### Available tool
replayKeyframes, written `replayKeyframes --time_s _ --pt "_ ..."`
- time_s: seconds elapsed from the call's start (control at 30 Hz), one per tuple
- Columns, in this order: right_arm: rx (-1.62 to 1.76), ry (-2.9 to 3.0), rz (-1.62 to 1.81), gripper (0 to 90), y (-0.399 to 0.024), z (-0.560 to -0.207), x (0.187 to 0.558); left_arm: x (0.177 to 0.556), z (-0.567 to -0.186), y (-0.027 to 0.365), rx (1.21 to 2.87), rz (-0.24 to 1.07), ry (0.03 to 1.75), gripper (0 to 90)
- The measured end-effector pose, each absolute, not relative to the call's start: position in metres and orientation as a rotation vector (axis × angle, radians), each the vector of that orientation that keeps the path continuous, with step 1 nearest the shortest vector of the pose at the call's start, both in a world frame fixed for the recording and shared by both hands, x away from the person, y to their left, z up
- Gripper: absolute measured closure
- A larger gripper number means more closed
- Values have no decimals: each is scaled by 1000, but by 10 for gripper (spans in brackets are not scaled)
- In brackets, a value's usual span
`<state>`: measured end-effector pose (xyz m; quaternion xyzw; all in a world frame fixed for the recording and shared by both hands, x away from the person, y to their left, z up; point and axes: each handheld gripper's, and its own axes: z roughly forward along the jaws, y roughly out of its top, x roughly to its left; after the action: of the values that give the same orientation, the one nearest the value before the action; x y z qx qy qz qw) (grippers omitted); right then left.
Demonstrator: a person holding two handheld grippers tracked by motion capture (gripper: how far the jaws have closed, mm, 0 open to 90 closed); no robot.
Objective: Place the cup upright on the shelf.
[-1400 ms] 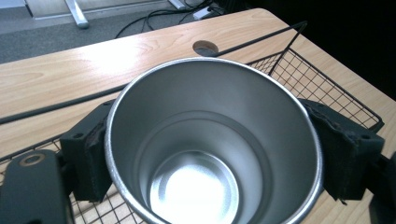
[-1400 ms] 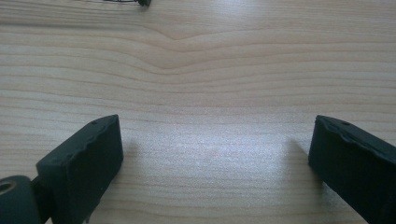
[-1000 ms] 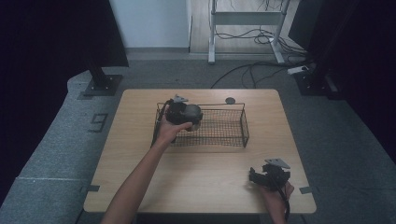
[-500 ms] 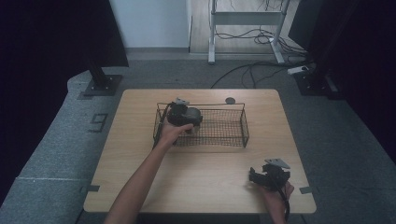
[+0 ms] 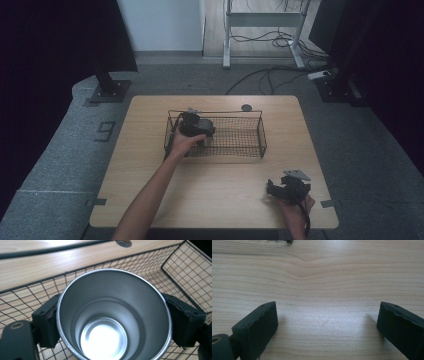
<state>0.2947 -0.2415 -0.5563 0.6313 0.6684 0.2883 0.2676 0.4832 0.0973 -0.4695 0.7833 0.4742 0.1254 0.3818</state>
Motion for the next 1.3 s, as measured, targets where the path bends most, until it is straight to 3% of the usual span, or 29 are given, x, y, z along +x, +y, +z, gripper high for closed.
replayKeyframes --time_s 1.07,1.3 --pt "1703 1803 778 34 -242 -556 295 489 -482 92 2097 274 1289 134" --pt "1703 1803 778 34 -242 -556 295 486 -478 92 2094 314 1279 115"
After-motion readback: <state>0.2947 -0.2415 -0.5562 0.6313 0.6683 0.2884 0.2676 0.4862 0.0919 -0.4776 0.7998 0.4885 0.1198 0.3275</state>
